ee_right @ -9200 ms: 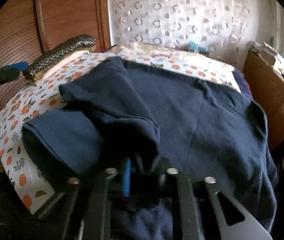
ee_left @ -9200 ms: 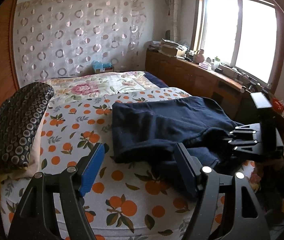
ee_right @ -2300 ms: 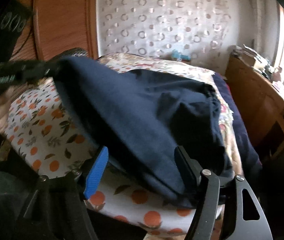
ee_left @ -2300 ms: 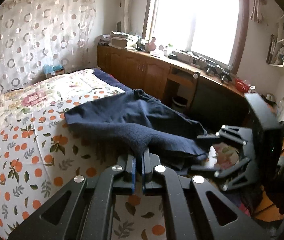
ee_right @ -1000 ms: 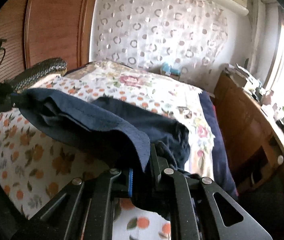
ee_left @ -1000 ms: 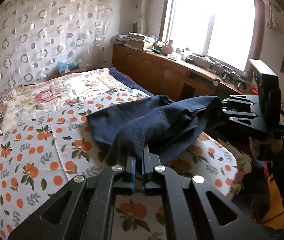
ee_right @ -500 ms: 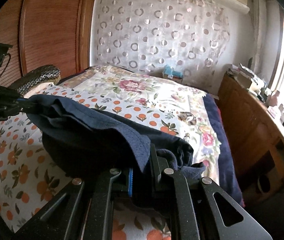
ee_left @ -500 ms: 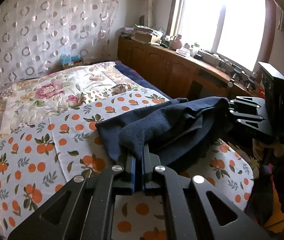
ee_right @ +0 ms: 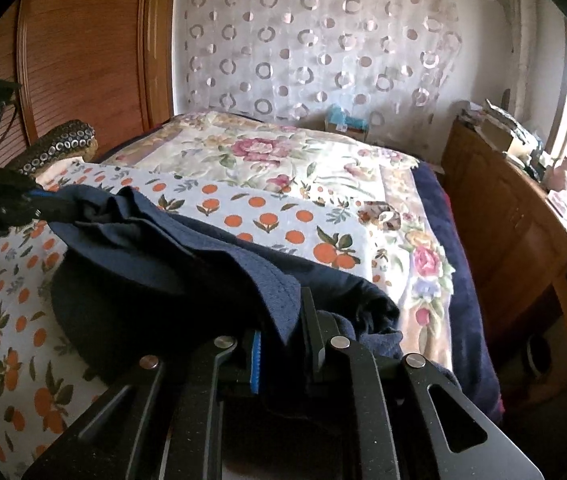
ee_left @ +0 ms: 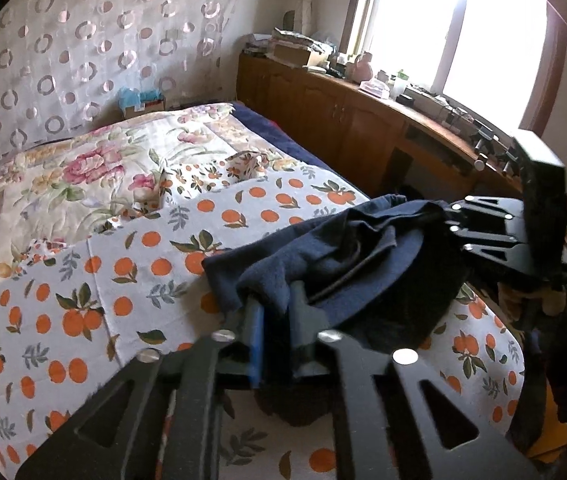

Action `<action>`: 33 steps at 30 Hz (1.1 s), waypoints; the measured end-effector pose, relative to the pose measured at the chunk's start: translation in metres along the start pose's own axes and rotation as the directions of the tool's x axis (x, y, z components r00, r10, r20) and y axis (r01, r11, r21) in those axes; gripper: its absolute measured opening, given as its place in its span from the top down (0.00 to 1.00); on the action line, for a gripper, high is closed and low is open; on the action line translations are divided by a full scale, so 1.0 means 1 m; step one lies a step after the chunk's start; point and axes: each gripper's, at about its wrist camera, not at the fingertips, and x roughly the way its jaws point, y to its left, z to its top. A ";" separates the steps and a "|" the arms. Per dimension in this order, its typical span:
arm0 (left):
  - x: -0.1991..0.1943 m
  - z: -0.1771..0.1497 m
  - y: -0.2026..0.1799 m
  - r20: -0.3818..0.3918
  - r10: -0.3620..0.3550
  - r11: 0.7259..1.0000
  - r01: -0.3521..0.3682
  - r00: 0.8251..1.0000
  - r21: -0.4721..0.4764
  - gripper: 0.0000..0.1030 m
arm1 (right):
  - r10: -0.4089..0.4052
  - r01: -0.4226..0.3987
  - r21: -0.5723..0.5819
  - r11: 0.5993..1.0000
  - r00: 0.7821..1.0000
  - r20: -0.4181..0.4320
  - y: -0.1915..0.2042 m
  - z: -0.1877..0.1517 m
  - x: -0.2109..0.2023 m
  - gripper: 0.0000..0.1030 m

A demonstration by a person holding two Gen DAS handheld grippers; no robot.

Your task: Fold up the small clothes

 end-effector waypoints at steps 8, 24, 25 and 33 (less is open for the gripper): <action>-0.003 0.002 0.014 0.016 0.033 0.999 -0.033 0.999 -0.001 0.55 | 0.012 -0.012 -0.010 1.000 1.000 0.025 0.002 0.010 -0.001 0.86; 0.053 0.011 0.015 -0.100 0.059 0.998 -0.055 0.993 0.038 0.55 | -0.096 0.096 0.075 0.993 0.995 -0.002 -0.034 0.056 0.008 0.53; 0.053 0.011 0.015 -0.096 0.064 0.997 -0.060 0.993 0.038 0.55 | -0.100 0.099 0.086 0.991 0.995 0.003 -0.038 0.060 0.004 0.53; 0.069 0.012 0.024 -0.121 0.055 0.998 -0.055 0.991 0.004 0.55 | -0.076 0.076 0.131 0.988 0.997 -0.005 -0.038 0.029 -0.026 0.52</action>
